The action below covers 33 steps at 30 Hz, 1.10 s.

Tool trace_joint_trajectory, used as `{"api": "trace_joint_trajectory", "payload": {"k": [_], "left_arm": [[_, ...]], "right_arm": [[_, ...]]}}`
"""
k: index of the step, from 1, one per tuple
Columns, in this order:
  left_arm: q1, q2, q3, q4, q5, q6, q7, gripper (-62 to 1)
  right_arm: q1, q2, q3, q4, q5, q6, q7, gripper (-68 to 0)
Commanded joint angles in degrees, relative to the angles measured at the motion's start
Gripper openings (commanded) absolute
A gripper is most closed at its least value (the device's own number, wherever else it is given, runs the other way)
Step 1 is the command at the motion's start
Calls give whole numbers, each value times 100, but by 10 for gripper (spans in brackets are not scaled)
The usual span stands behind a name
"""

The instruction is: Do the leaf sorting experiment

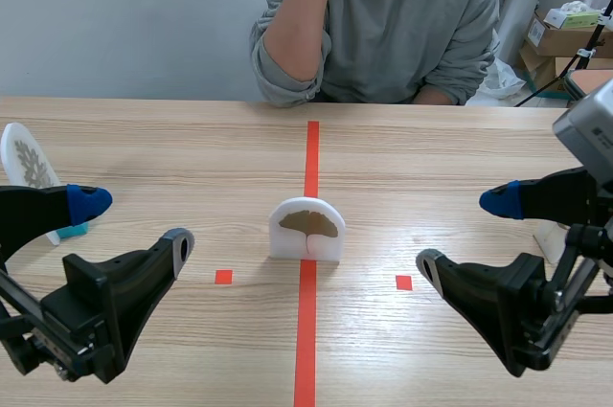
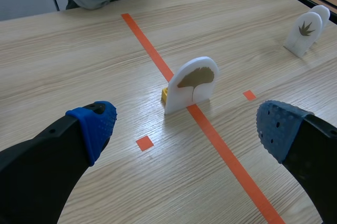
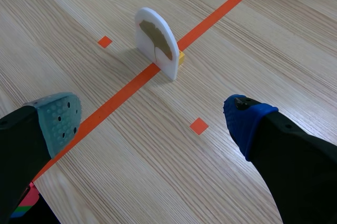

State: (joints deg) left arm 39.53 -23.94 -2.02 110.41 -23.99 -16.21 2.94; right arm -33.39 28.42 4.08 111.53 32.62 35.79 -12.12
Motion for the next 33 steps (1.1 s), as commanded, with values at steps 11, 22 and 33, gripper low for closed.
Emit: {"api": "trace_joint_trajectory", "payload": {"k": [11,22,33], "left_arm": [[44,42,-4,120,-24,-4,-98,-43],[44,42,-4,120,-24,-4,-98,-43],[44,42,-4,120,-24,-4,-98,-43]], "right_arm": [[-11,90,48,20,85,-17,42,-124],[-11,90,48,20,85,-17,-63,-124],[-9,90,48,20,83,-22,-42,-124]]}}
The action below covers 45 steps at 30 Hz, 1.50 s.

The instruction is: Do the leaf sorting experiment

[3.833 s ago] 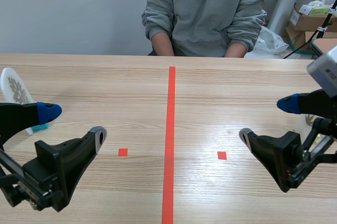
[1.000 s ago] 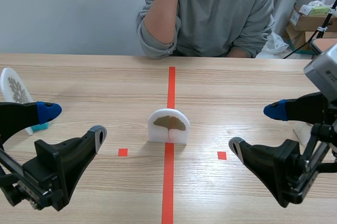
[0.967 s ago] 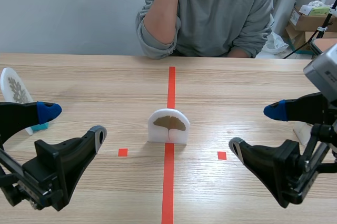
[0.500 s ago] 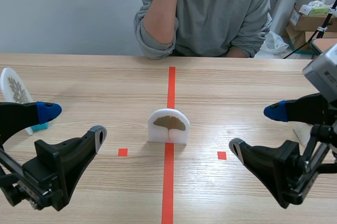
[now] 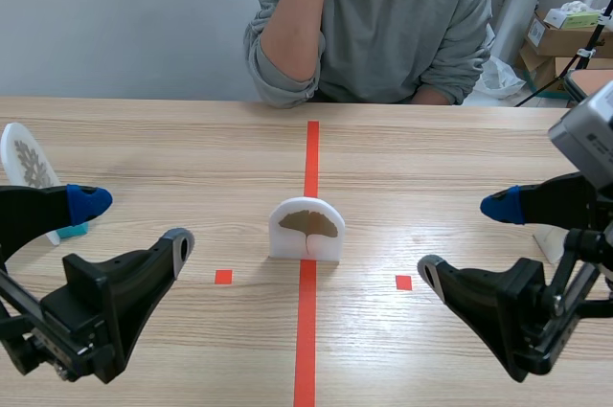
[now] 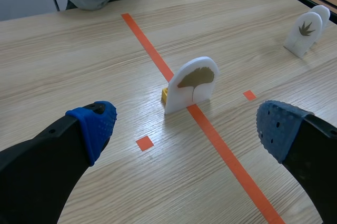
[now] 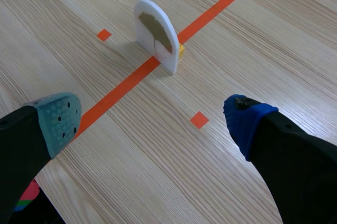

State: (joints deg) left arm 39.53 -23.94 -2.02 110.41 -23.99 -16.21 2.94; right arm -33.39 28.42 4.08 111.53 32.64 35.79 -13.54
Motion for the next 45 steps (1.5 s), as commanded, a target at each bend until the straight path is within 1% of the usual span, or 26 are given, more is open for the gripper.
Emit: {"api": "trace_joint_trajectory", "payload": {"k": [1,2,5,17,21,25,27,29,30,33,37,42,45], "left_arm": [[44,42,-4,120,-24,-4,-98,-43],[44,42,-4,120,-24,-4,-98,-43],[44,42,-4,120,-24,-4,-98,-43],[44,42,-4,120,-24,-4,-98,-43],[44,42,-4,120,-24,-4,-98,-43],[44,42,-4,120,-24,-4,-98,-43],[44,42,-4,120,-24,-4,-98,-43],[44,42,-4,120,-24,-4,-98,-43],[44,42,-4,120,-24,-4,-98,-43],[44,42,-4,120,-24,-4,-101,-43],[44,44,-4,120,-22,-4,-101,-43],[44,109,-4,120,-22,-4,-101,-43],[44,162,-4,120,-22,-7,-103,-43]], "right_arm": [[-9,90,48,15,83,-22,101,-124],[-9,90,48,15,81,-31,96,-124],[13,90,48,4,72,-175,96,-124],[46,92,46,-337,59,-168,98,-124],[361,140,39,-566,61,-168,83,-124],[935,398,-122,-984,50,-120,79,-124],[1257,551,-282,-1233,-61,-59,83,-124],[1606,680,-494,-1528,-190,133,101,-124],[1775,723,-603,-1661,-280,181,101,-124],[2306,761,-973,-2065,-555,245,162,-124],[2940,752,-1567,-2551,-774,461,431,-124],[3648,702,-2374,-3045,-1318,459,837,-124],[4046,605,-2785,-3348,-1644,457,1069,-124]]}}
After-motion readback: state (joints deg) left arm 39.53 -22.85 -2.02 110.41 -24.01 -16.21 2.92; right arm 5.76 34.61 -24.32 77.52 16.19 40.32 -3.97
